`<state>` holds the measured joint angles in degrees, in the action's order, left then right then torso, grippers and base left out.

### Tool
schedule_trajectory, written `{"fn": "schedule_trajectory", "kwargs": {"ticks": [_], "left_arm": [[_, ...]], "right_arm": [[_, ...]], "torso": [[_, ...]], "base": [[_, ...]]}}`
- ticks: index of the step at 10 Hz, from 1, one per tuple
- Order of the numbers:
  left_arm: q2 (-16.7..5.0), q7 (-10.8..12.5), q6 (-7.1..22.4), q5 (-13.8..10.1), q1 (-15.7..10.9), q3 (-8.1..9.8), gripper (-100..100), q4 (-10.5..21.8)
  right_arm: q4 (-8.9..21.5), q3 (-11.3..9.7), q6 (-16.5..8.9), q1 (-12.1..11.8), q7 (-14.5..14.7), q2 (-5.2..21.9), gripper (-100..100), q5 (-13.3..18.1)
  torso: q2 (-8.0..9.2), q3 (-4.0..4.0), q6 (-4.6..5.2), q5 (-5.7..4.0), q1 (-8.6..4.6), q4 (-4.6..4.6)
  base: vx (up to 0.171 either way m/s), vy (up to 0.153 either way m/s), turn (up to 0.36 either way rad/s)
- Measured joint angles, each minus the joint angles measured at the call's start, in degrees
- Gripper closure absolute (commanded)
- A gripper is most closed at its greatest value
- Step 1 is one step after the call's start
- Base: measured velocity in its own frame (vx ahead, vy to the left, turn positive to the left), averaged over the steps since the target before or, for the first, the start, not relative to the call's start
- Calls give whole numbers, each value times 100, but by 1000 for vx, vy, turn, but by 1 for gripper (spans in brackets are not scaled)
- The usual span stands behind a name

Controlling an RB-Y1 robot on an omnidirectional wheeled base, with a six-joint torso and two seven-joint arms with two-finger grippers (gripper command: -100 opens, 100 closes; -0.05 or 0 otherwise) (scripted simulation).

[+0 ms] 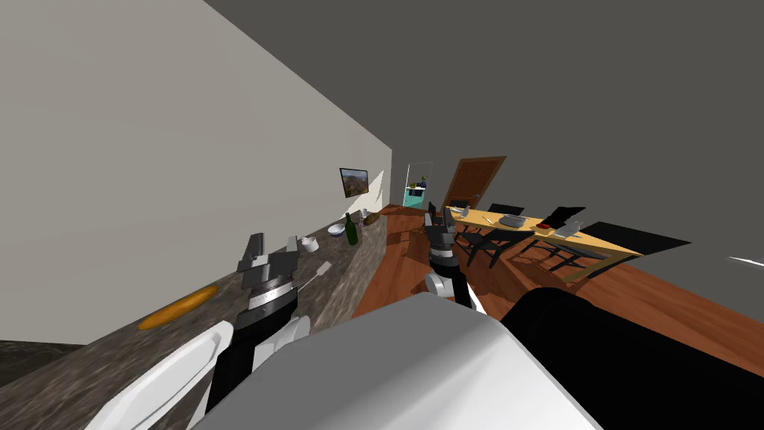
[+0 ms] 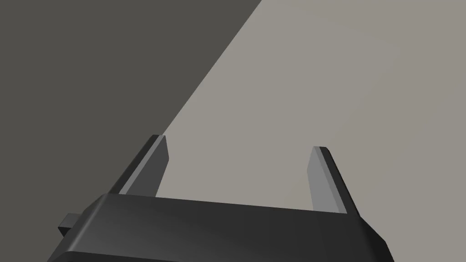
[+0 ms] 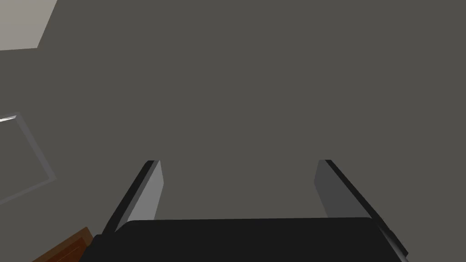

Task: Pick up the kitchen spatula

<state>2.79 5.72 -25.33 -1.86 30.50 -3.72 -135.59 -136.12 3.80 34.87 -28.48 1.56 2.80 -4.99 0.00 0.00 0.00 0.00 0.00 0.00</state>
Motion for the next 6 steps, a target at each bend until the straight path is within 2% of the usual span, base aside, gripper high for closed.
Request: {"fn": "schedule_trajectory", "kwargs": {"ticks": [3,6], "left_arm": [[-415,94,156,-111,-13,16,-100,-18],[-882,294,542,-353,-83,84,-100,-33]], "right_arm": [[0,0,0,0,0,0,0,0],[0,0,0,1,0,0,0,0]], "torso": [[12,7,0,3,13,2],[23,13,0,3,11,5]], "base": [[-34,30,22],[-61,25,20]]}}
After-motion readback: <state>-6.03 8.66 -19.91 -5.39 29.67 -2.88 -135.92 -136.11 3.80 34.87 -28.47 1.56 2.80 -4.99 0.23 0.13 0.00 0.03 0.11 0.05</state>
